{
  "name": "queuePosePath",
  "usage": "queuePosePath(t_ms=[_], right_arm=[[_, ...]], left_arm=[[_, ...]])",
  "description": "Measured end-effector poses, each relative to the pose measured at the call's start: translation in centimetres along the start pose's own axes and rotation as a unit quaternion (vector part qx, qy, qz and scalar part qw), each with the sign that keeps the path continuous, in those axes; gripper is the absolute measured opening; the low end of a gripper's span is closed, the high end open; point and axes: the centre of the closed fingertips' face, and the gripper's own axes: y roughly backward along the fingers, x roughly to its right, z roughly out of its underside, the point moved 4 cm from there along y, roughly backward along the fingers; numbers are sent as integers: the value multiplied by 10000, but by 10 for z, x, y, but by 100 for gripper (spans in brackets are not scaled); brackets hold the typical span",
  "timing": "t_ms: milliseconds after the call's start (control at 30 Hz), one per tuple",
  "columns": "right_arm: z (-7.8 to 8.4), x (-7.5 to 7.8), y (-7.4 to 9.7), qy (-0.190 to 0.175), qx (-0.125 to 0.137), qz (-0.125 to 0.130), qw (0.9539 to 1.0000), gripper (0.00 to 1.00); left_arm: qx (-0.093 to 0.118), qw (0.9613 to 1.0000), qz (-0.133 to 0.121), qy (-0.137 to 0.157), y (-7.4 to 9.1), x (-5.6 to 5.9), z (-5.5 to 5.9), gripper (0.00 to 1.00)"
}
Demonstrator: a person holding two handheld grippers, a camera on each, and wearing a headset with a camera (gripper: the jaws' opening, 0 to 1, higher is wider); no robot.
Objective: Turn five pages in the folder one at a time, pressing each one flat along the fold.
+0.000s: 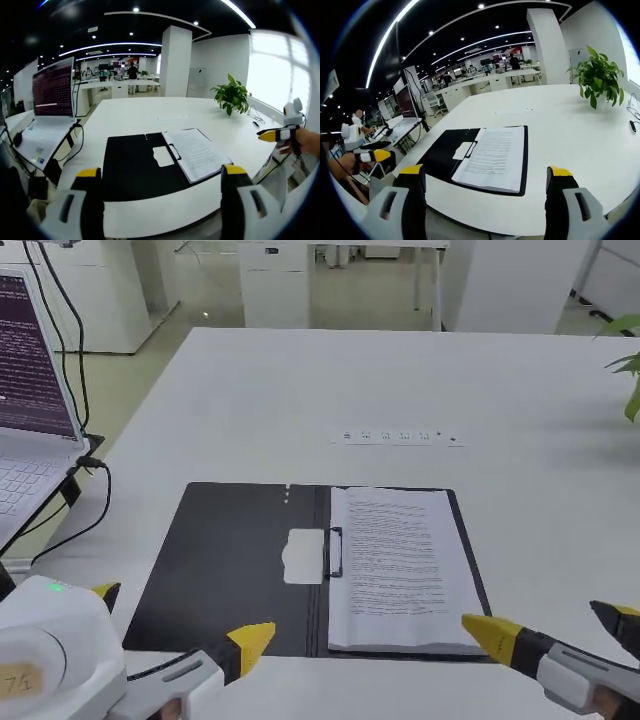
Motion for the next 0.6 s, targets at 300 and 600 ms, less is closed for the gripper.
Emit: queuePosePath(t_ms=[300, 600], right_arm=[[-1, -2, 2, 40, 12, -30, 10000, 100], [2, -4, 1, 21, 20, -33, 10000, 100]], left_arm=[[17, 10000, 28, -14, 0, -4, 0, 99], [-65, 9999, 113, -48, -4, -2, 6, 99]])
